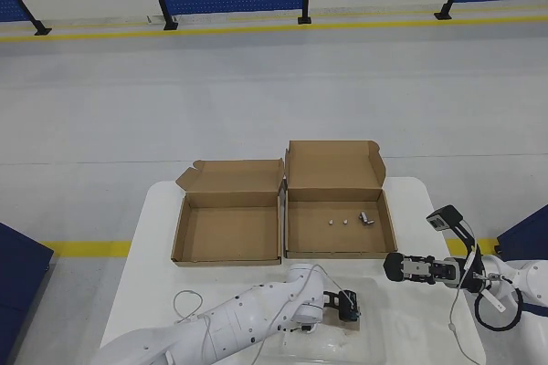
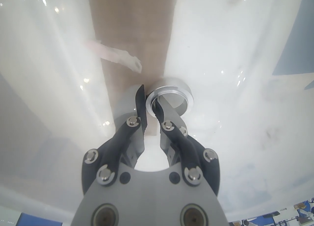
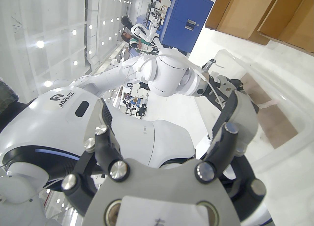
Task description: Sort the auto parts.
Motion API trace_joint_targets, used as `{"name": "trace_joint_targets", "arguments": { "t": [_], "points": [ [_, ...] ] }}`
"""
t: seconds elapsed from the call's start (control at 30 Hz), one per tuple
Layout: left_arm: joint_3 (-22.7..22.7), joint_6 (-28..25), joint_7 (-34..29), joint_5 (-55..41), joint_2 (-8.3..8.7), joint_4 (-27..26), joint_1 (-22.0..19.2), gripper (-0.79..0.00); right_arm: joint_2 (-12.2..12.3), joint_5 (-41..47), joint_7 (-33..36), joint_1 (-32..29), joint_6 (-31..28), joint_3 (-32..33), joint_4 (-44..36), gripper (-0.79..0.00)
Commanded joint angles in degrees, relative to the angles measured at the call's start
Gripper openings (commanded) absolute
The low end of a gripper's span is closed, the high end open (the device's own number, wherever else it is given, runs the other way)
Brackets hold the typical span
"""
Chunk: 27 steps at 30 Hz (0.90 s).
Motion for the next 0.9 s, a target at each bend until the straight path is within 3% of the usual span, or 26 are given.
{"name": "trace_joint_targets", "arguments": {
  "t": [0.0, 0.27, 0.6, 0.87],
  "points": [
    [-0.2, 0.2, -0.2, 0.3, -0.03, -0.3, 0.1, -0.785, 0.0, 0.0, 0.0, 0.0, 0.0, 0.0, 0.0, 0.0],
    [-2.1, -0.1, -1.4, -0.5, 0.8, -3.4, -0.1, -0.785, 0.0, 0.0, 0.0, 0.0, 0.0, 0.0, 0.0, 0.0],
    [-2.7, 1.1, -2.6, -4.5, 4.76, -12.9, -2.8, -0.785, 0.0, 0.0, 0.0, 0.0, 0.0, 0.0, 0.0, 0.0],
    [-2.7, 1.1, -2.6, -4.5, 4.76, -12.9, -2.8, -0.785, 0.0, 0.0, 0.0, 0.0, 0.0, 0.0, 0.0, 0.0]
  ]
}}
